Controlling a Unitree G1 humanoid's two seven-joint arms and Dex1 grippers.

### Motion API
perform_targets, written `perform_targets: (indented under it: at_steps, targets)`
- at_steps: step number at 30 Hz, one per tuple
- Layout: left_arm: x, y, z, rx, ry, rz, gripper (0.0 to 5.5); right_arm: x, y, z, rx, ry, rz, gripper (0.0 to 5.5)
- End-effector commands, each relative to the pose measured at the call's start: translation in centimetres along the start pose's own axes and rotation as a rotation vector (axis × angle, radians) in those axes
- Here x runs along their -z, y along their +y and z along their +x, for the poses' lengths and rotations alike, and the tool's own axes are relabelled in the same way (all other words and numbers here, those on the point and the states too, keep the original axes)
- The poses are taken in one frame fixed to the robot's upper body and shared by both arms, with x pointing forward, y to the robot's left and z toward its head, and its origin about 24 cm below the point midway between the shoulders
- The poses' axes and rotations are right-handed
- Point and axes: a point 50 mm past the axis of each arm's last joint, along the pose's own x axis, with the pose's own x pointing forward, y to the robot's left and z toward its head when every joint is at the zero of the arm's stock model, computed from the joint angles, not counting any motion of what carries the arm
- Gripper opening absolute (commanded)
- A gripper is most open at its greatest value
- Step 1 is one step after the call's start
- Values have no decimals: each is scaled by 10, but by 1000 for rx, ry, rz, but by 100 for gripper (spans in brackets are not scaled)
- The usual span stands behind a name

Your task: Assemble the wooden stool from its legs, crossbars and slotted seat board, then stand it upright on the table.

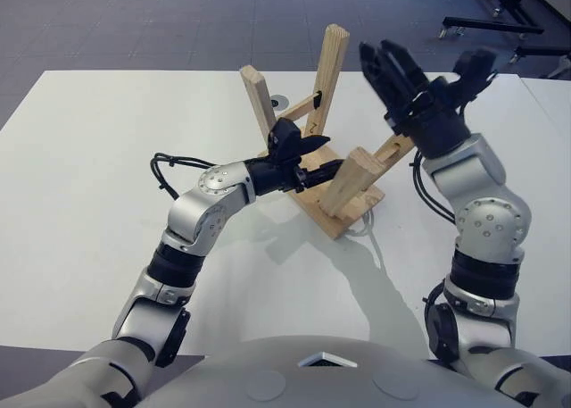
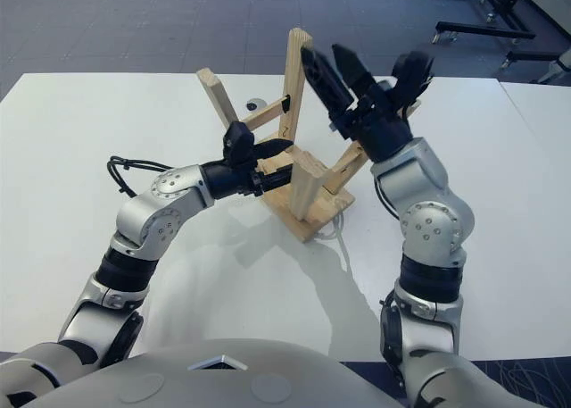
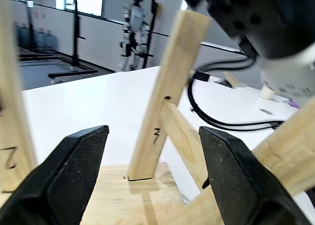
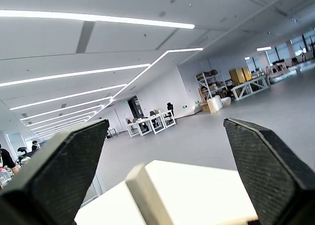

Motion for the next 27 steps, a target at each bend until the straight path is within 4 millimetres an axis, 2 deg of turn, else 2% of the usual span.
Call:
perform_targets:
  at_steps: [1, 4, 6, 7, 10, 13, 14, 17, 20, 23, 27]
  targets:
    - [2, -8, 5, 58, 45, 1, 337, -11, -2, 2, -6, -29, -36, 430]
    - [-1, -8, 1, 47, 37, 14, 337, -17, -5, -1, -1, -48, -51, 430]
    - [-6, -5, -11, 17, 4, 35, 337, -21, -7, -3, -1, -58, -54, 430]
    - [-11, -3, -23, -4, -26, 35, 337, -22, -9, -6, 0, -60, -52, 430]
    - [-29, -2, -66, -38, -147, 73, 337, -23, -15, -14, 9, -52, -52, 430]
    - [-47, -13, -125, 7, -266, 124, 337, -22, -23, -21, 34, -44, -56, 430]
    - [-45, -10, -145, -15, -247, 138, 337, -22, -24, -22, 36, -42, -55, 430]
    - [-27, 5, -185, -85, -102, 135, 337, -22, -27, -21, 27, -28, -54, 430]
    - [-17, 28, -196, -160, -41, 144, 337, -24, -31, -19, 17, -14, -55, 430]
    - [-9, 57, -189, -213, -37, 152, 337, -25, -33, -14, -7, 6, -54, 430]
    - [1, 79, -176, -206, -28, 124, 337, -26, -37, -9, -25, 24, -53, 430]
